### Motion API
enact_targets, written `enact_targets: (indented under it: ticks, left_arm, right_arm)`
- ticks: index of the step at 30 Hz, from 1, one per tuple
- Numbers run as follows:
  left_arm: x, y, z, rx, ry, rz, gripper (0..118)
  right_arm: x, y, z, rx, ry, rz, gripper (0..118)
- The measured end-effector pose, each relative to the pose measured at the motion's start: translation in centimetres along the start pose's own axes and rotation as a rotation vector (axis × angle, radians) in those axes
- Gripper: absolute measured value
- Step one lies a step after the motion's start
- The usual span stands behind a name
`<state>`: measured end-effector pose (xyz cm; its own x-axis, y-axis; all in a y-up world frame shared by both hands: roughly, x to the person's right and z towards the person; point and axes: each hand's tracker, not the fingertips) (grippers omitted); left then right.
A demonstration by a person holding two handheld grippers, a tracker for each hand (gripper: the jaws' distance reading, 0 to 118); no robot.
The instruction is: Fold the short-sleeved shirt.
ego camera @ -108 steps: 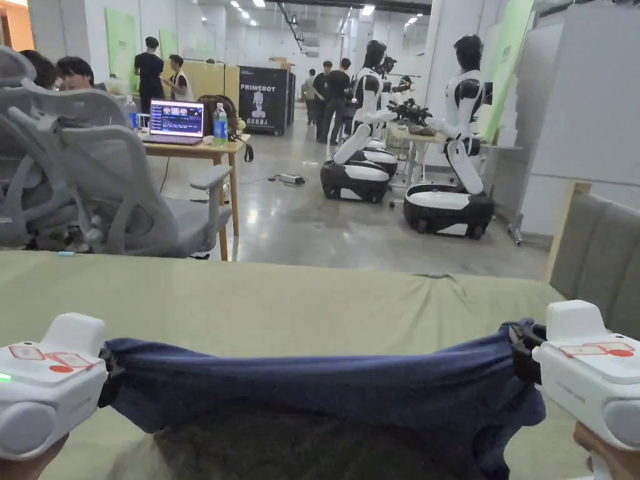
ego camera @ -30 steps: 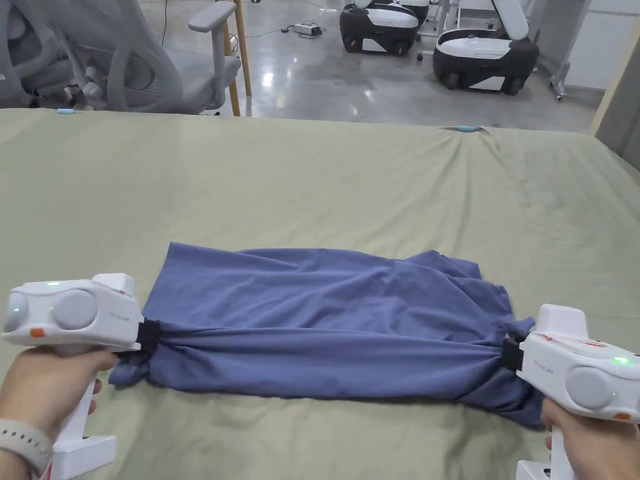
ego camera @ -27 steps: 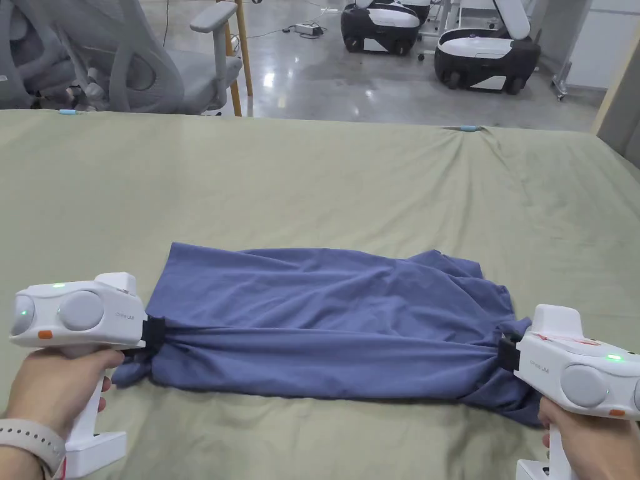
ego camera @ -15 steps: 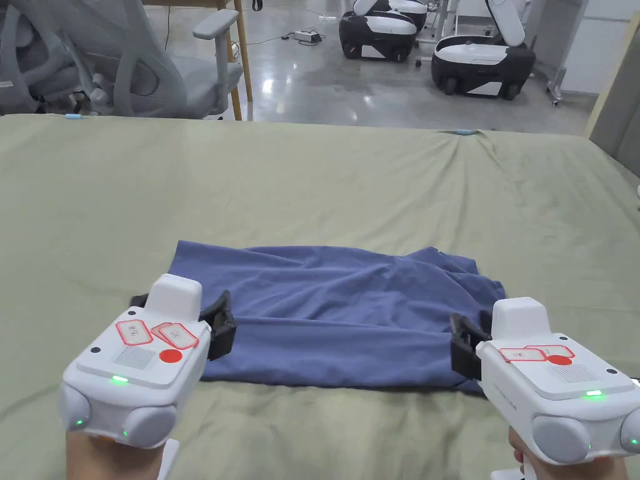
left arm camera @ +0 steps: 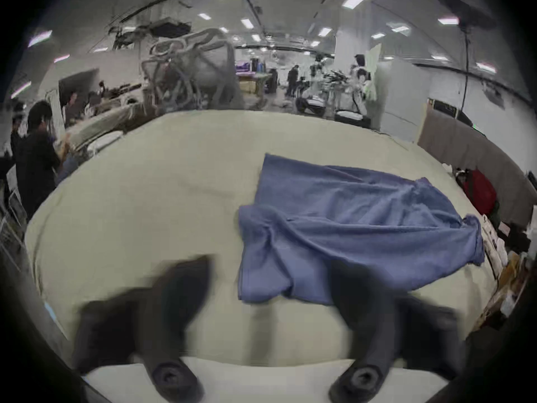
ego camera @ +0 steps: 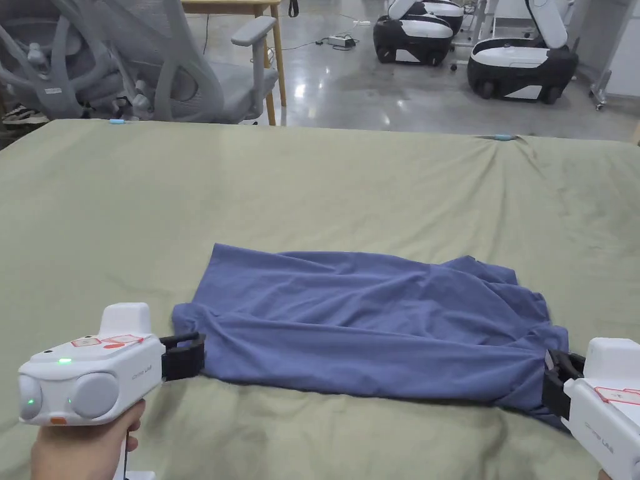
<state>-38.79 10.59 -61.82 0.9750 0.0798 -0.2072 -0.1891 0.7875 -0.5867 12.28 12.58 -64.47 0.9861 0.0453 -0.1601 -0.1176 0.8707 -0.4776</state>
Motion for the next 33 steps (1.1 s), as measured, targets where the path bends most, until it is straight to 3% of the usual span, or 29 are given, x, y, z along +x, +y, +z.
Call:
enact_targets:
  ticks: [1, 3, 5, 6, 7, 9, 11, 13, 14, 15, 16, 17, 18, 21, 22, 23, 24, 25, 26, 29, 33]
  left_arm:
    - [0.1, 0.0, -0.6, -0.011, -0.004, 0.0, 114]
    - [0.8, 0.2, -2.2, -0.039, -0.017, -0.022, 96]
    - [1.9, 0.1, -4.0, -0.088, 0.033, -0.087, 88]
    - [2.0, -0.1, -5.1, -0.116, 0.053, -0.112, 80]
    - [2.1, -0.2, -6.0, -0.163, 0.057, -0.125, 59]
    - [2.2, -0.5, -6.6, -0.232, 0.003, -0.109, 53]
    - [2.3, 0.4, -5.4, -0.205, 0.016, -0.122, 6]
    - [2.3, 1.1, -4.2, -0.151, -0.039, -0.111, 6]
    - [2.8, 1.3, -3.6, -0.135, 0.015, -0.128, 6]
    - [3.3, 1.3, -3.4, -0.126, 0.016, -0.184, 6]
    - [3.5, 1.5, -3.2, -0.121, 0.009, -0.18, 6]
    - [3.6, 1.5, -3.1, -0.116, 0.004, -0.179, 6]
    - [3.8, 1.5, -3.1, -0.118, 0.004, -0.194, 6]
    - [3.2, 1.3, -3.3, -0.127, -0.007, -0.175, 6]
    - [2.9, 1.3, -3.3, -0.129, -0.008, -0.165, 6]
    - [2.8, 1.2, -3.2, -0.126, -0.002, -0.167, 5]
    - [2.6, 1.2, -3.2, -0.125, 0.0, -0.171, 5]
    - [2.5, 1.3, -2.9, -0.126, -0.004, -0.169, 5]
    - [2.5, 1.5, -2.4, -0.125, -0.015, -0.163, 5]
    - [2.8, 2.4, -0.6, -0.111, -0.028, -0.164, 5]
    - [2.5, 2.7, 2.5, -0.105, -0.051, -0.139, 5]
  right_arm:
    - [0.3, -0.1, -0.1, -0.006, -0.006, -0.006, 0]
    - [0.8, -0.1, -0.5, -0.016, -0.019, -0.016, 0]
    - [1.4, -0.3, -0.7, -0.031, -0.032, -0.024, 0]
    - [1.7, -0.3, -0.7, -0.038, -0.038, -0.029, 0]
    - [2.1, -0.3, -0.7, -0.047, -0.043, -0.035, 0]
    - [3.0, -0.4, -0.8, -0.083, -0.064, -0.062, 0]
    - [3.6, -0.6, -1.3, -0.114, -0.055, -0.064, 1]
    - [3.9, -1.1, -2.2, -0.12, -0.031, -0.07, 28]
    - [3.9, -1.3, -2.9, -0.118, -0.034, -0.079, 39]
    - [3.8, -1.6, -3.8, -0.125, -0.036, -0.091, 39]
    - [3.7, -1.9, -5.1, -0.159, -0.028, -0.107, 87]
    - [3.5, -2.3, -6.5, -0.205, -0.017, -0.107, 112]
    - [3.4, -2.7, -7.4, -0.211, -0.013, -0.097, 118]
    - [3.0, -3.7, -10.2, -0.314, -0.005, -0.074, 95]
    - [3.3, -3.9, -10.9, -0.375, 0.044, -0.107, 83]
    - [3.6, -3.4, -10.5, -0.337, 0.021, -0.113, 80]
    - [3.9, -2.8, -10.0, -0.328, 0.038, -0.118, 62]
    - [4.3, -2.1, -9.4, -0.307, 0.085, -0.154, 12]
    - [4.8, -1.3, -8.6, -0.288, 0.137, -0.179, 6]
    - [3.7, 0.6, -5.8, -0.224, 0.079, -0.072, 6]
    - [3.3, 1.7, -2.0, -0.211, 0.047, -0.036, 6]
